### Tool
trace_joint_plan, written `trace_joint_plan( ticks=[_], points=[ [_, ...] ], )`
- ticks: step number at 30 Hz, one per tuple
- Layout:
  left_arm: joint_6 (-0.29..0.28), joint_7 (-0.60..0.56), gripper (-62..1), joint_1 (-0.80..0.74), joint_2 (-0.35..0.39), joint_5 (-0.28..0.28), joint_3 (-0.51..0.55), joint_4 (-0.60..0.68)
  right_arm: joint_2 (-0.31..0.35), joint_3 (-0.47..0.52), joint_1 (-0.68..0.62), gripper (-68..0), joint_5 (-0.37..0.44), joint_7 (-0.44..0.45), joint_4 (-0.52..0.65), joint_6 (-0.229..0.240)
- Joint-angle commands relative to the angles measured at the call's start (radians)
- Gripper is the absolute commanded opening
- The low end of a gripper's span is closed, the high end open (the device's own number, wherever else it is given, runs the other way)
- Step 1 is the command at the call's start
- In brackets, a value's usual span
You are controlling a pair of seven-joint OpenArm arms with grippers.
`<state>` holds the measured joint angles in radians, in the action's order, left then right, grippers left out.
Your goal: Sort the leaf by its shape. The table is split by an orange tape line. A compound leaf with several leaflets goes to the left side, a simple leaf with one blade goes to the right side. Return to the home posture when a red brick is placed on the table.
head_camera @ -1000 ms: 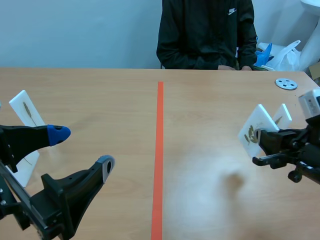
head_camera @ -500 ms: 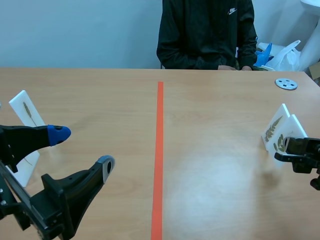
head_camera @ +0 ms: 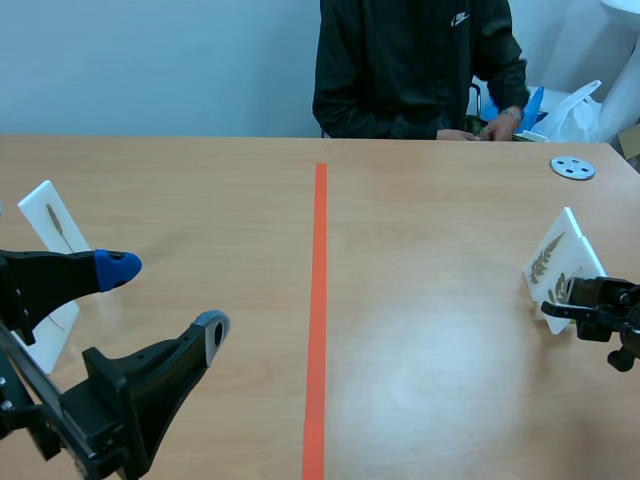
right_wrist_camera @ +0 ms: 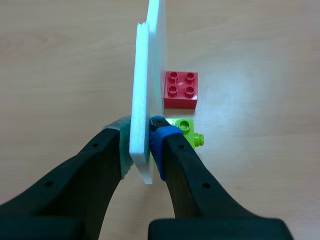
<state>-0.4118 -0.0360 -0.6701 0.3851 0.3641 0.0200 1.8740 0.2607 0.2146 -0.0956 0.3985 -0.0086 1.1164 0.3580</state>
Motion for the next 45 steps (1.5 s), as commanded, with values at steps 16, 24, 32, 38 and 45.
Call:
trace_joint_plan(
  ticks=[16, 24, 32, 38, 45],
  points=[
    [0.001, -0.02, 1.4, 0.003, -0.002, 0.007, 0.001, 0.015, 0.016, -0.032, 0.029, -63.3, -0.055, 0.072, -0.042, 0.0],
    [0.001, -0.02, 1.4, 0.003, -0.002, 0.007, 0.001, 0.015, 0.017, -0.032, 0.029, -46.5, -0.056, 0.082, -0.042, 0.0],
    [0.002, -0.02, 1.4, 0.003, -0.002, 0.007, 0.001, 0.015, 0.026, -0.032, 0.029, -30.4, -0.077, 0.13, -0.04, 0.002],
    [0.002, -0.019, 1.4, 0.003, -0.002, 0.007, 0.001, 0.015, 0.053, -0.029, 0.029, -25.9, -0.095, 0.139, 0.003, 0.013],
    [0.002, -0.019, 1.4, 0.003, -0.002, 0.007, 0.001, 0.015, 0.077, -0.01, 0.018, -9.4, -0.08, 0.113, 0.114, 0.085]
  ],
)
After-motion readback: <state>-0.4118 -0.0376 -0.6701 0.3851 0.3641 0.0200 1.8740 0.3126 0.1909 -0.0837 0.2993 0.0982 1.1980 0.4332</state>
